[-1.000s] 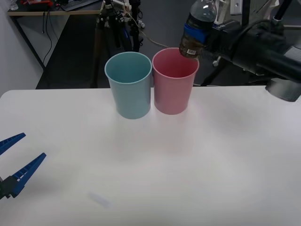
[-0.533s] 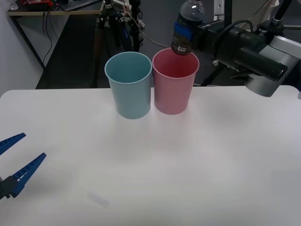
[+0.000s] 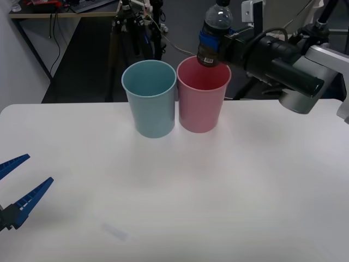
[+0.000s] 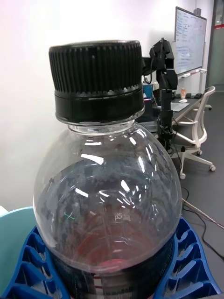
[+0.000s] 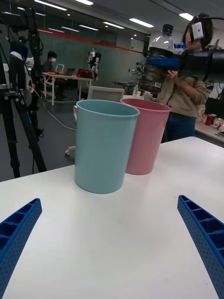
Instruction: Grasp the object on the table and drop it into the matching bin: aluminum can to the light blue bin, PET bottle to the pink bin.
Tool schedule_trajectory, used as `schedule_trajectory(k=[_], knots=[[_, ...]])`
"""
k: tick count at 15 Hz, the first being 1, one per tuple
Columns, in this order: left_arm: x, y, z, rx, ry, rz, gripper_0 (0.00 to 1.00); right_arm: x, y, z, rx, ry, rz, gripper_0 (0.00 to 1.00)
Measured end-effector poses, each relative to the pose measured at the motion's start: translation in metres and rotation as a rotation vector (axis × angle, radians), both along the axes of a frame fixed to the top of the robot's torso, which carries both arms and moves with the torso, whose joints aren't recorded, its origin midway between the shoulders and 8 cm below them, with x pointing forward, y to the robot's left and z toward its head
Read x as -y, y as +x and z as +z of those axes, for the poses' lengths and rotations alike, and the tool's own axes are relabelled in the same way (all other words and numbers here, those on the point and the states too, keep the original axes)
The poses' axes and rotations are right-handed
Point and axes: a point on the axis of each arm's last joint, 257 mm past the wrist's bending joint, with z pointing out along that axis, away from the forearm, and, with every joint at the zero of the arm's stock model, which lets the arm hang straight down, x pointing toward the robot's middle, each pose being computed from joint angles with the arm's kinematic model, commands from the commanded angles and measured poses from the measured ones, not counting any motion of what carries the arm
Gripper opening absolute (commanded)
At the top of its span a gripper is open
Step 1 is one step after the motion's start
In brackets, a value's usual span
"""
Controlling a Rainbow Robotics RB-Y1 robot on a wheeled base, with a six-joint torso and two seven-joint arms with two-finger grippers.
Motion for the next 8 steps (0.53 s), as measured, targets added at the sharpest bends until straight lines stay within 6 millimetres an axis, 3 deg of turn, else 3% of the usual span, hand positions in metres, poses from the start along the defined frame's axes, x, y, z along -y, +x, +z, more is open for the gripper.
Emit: schedule_trajectory(k=[2, 3, 4, 5, 6, 8], knots=[[0.0000, 0.0000, 0.0000, 0.000, 0.000, 0.000, 1.00, -0.0018, 0.0001, 0.0000, 0.001, 0.000, 0.002, 0.00], [0.0000, 0.0000, 0.0000, 0.000, 0.000, 0.000, 1.00, -0.0018, 0.0002, 0.0008, 0.001, 0.002, 0.002, 0.19], [0.0000, 0.0000, 0.0000, 0.000, 0.000, 0.000, 1.00, -0.0021, 0.0003, 0.0017, 0.000, 0.004, 0.002, 0.60], [0.0000, 0.0000, 0.0000, 0.000, 0.000, 0.000, 1.00, -0.0028, 0.0003, 0.0022, -0.002, 0.008, 0.003, 0.94], [0.0000, 0.0000, 0.0000, 0.000, 0.000, 0.000, 1.00, -0.0040, 0.0004, 0.0021, -0.006, 0.013, 0.003, 1.00], [0.0000, 0.0000, 0.0000, 0.000, 0.000, 0.000, 1.00, -0.0056, 0.0001, 0.0026, -0.008, 0.017, 0.004, 1.00]])
